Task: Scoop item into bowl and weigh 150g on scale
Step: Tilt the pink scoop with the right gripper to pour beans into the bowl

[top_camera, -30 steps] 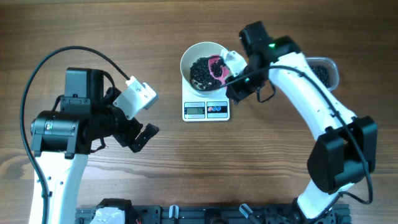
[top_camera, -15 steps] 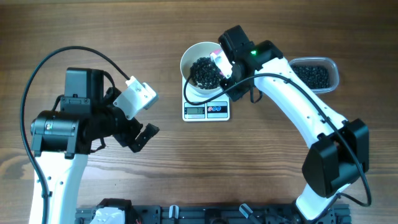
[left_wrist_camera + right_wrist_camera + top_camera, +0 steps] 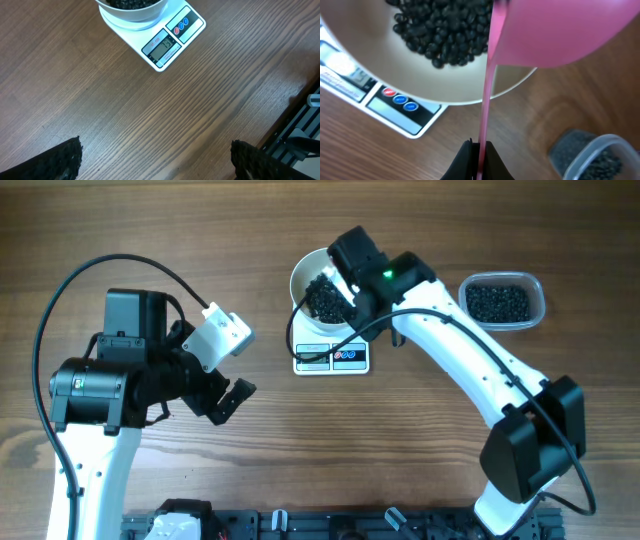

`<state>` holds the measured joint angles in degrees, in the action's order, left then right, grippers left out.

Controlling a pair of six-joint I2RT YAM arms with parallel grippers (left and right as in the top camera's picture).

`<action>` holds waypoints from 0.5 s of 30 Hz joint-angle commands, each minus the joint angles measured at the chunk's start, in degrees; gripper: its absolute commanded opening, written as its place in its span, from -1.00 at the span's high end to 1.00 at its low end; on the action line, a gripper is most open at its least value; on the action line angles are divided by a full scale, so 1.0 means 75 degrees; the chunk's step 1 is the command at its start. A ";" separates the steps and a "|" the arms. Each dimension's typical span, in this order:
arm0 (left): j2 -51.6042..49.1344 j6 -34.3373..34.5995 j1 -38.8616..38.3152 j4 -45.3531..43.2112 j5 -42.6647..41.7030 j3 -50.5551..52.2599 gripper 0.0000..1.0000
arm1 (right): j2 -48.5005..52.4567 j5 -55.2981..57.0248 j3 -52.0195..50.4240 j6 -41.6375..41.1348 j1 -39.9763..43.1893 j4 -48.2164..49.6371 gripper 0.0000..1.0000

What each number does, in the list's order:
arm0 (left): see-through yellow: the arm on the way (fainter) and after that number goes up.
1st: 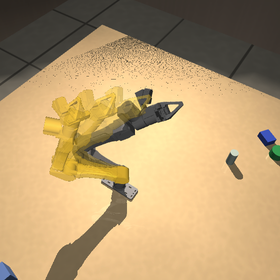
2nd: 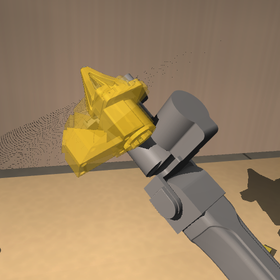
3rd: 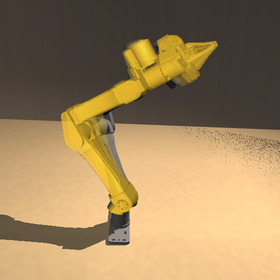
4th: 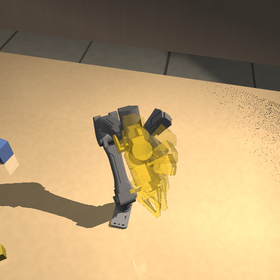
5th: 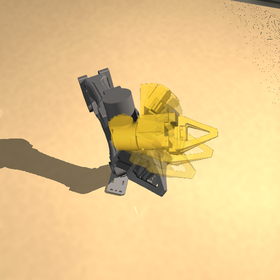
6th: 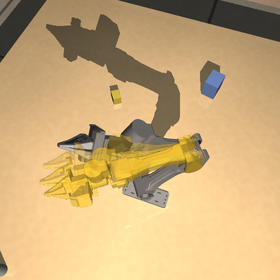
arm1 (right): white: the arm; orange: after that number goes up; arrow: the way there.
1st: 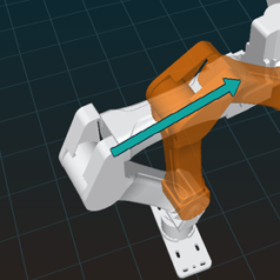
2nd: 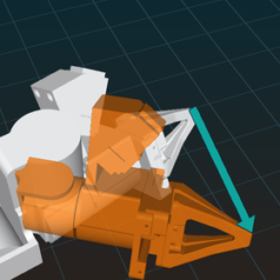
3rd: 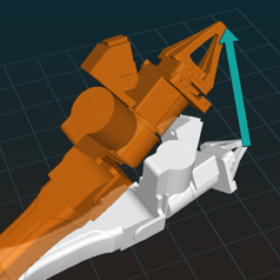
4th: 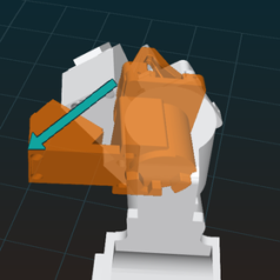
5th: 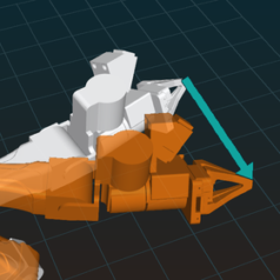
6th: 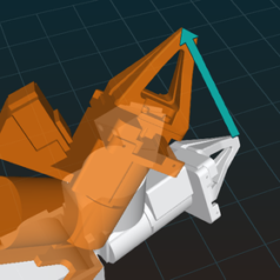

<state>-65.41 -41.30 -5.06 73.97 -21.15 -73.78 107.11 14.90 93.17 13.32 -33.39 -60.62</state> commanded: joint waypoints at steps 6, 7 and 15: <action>0.0067 0.0020 0.0061 0.0000 -0.0178 -0.0044 -1.00 | -0.0213 0.0842 0.0221 0.0029 -0.0076 0.0405 0.92; 0.0067 0.0020 0.0061 0.0000 -0.0178 -0.0044 -1.00 | -0.0213 0.0839 0.0221 0.0029 -0.0076 0.0542 0.91; 0.0067 0.0020 0.0061 0.0000 -0.0178 -0.0044 -1.00 | -0.0213 0.0638 0.0221 -0.0006 -0.0076 0.0988 0.91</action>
<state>-65.41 -41.30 -5.06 73.97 -21.15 -73.78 107.11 19.62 93.17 13.32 -33.87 -53.76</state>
